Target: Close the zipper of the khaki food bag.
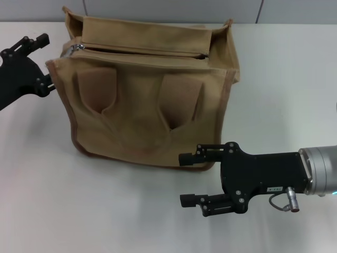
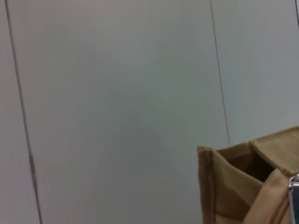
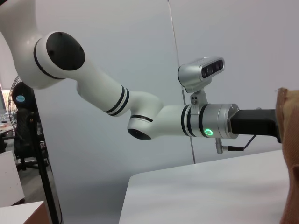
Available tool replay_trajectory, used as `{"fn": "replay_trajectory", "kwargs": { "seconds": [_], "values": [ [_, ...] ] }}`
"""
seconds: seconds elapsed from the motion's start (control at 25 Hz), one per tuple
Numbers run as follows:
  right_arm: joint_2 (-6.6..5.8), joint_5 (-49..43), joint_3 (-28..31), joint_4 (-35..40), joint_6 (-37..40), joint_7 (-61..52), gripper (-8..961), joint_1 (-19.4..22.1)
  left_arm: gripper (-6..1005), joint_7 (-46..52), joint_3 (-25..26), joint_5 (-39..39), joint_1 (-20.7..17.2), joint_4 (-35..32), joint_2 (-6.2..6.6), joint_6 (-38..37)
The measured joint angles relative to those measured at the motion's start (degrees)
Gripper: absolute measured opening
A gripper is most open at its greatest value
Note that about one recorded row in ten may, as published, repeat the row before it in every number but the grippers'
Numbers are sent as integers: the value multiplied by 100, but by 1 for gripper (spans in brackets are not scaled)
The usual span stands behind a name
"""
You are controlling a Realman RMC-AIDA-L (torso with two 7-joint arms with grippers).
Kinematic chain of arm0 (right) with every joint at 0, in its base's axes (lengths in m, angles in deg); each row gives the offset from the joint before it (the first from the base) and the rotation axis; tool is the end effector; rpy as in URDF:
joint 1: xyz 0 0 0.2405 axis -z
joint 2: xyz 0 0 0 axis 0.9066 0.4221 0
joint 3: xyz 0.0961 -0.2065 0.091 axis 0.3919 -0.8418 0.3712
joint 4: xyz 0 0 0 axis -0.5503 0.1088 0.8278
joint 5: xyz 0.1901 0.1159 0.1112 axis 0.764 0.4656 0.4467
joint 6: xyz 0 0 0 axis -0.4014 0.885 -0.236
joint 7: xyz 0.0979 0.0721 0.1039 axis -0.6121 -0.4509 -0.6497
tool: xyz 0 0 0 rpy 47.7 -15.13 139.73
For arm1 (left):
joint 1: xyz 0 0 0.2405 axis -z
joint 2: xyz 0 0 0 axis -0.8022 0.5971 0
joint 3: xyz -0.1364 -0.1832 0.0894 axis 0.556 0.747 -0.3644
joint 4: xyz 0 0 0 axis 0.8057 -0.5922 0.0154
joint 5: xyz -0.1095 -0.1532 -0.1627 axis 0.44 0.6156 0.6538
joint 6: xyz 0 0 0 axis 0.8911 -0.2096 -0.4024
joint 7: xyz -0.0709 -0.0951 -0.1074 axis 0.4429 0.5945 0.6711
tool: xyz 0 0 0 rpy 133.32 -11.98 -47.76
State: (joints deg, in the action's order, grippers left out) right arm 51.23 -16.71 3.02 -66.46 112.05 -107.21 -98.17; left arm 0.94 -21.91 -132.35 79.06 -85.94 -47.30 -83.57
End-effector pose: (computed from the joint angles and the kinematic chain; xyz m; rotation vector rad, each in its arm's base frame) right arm 0.2304 0.2956 -0.0863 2.9061 -0.1883 -0.9877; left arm -0.3382 0.3602 0.0372 -2.1595 -0.2641 -0.7179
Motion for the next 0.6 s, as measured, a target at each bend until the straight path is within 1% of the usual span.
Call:
{"fn": "replay_trajectory", "kwargs": {
  "seconds": [0.24, 0.48, 0.52, 0.6],
  "values": [
    [0, 0, 15, 0, -24, 0, 744, -28, 791, -118, -72, 8, 48, 0, -39, -44],
    [0, -1, 9, -1, -57, -1, 744, -61, 790, -167, -35, 140, -7, 0, -24, -77],
    [0, -1, 9, -1, -57, -1, 744, -61, 790, -295, -57, 145, -69, 0, -9, -229],
    [0, -3, 13, 0, -59, -18, 744, -83, 757, -356, -64, 145, -88, 0, -7, -281]
  ]
}}
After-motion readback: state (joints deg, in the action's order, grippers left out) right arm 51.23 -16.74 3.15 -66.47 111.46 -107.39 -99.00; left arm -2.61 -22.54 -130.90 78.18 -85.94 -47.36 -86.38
